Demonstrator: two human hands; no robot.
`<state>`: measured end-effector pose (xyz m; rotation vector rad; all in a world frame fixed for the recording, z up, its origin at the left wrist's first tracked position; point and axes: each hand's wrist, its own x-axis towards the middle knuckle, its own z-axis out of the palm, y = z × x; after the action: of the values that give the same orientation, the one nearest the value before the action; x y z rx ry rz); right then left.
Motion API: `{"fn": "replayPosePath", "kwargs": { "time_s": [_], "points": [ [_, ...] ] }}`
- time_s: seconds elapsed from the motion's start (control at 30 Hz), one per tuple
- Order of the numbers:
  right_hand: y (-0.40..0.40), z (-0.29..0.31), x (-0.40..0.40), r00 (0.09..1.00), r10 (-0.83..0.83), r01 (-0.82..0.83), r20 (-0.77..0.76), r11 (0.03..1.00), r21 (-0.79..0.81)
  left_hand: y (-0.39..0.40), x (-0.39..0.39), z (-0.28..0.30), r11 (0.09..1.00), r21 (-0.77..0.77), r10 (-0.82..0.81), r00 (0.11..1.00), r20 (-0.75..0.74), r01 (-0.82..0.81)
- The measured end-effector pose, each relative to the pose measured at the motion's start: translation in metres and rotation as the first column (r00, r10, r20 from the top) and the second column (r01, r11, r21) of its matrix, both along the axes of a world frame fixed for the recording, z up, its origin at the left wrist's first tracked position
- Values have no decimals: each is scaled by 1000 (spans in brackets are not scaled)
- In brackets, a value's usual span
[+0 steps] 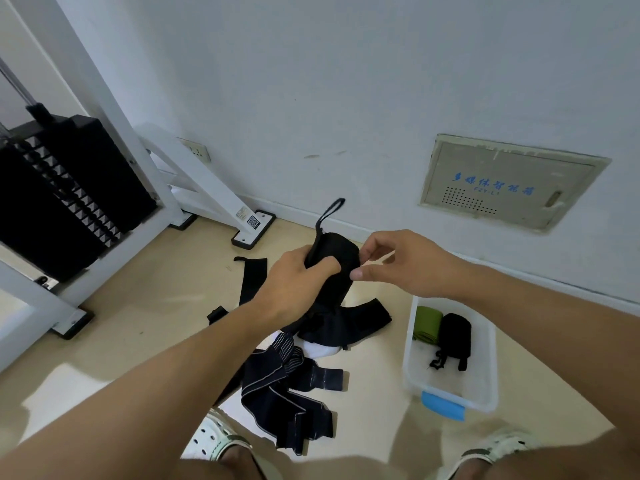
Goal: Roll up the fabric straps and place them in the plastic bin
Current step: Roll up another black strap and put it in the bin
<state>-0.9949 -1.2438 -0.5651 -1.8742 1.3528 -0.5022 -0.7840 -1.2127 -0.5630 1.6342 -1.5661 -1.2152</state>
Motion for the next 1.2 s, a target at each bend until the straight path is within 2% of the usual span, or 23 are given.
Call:
{"fn": "replayPosePath", "kwargs": {
  "time_s": [0.2, 0.3, 0.37, 0.43, 0.53, 0.63, 0.73, 0.8, 0.9, 1.0, 1.07, 1.2],
  "points": [
    [7, -1, 7, 998, -26, 33, 63, 992, -125, -2, 7, -5, 992, 116, -44, 992, -117, 57],
    [8, 1, 9, 999, 10, -2, 39, 981, -195, -5, 12, -9, 978, 169, -91, 978, -186, 123],
    [6, 4, 10, 989, 132, -147, -69, 942, -301, -7, 14, -12, 965, 207, -118, 969, -215, 164],
    [1, 4, 12, 933, 281, -347, -223, 863, -367, -8, 14, -14, 954, 230, -146, 967, -210, 195],
    [1, 1, 13, 812, 371, -538, -451, 776, -330, -9, 13, -15, 943, 268, -141, 965, -222, 199],
    [9, -7, 18, 717, 312, -629, -623, 675, -385, -8, 13, -12, 924, 313, -139, 954, -265, 222],
    [11, -14, 28, 704, 239, -656, -668, 581, -483, -5, 13, -14, 897, 352, -171, 944, -281, 267],
    [10, -19, 32, 701, 186, -655, -688, 550, -518, -4, 14, -15, 896, 358, -178, 950, -256, 264],
    [8, -27, 26, 734, 130, -593, -666, 600, -537, -6, 16, -16, 933, 295, -179, 977, -116, 206],
    [6, -28, 17, 754, 165, -525, -635, 733, -433, -4, 14, -18, 979, 149, -141, 990, 24, 136],
    [3, -29, 11, 754, 179, -485, -632, 800, -352, -2, 10, -22, 989, 63, -136, 989, 57, 133],
    [1, -32, 0, 749, 200, -477, -631, 824, -305, -6, 4, -25, 987, 45, -155, 985, 73, 152]
  ]
}}
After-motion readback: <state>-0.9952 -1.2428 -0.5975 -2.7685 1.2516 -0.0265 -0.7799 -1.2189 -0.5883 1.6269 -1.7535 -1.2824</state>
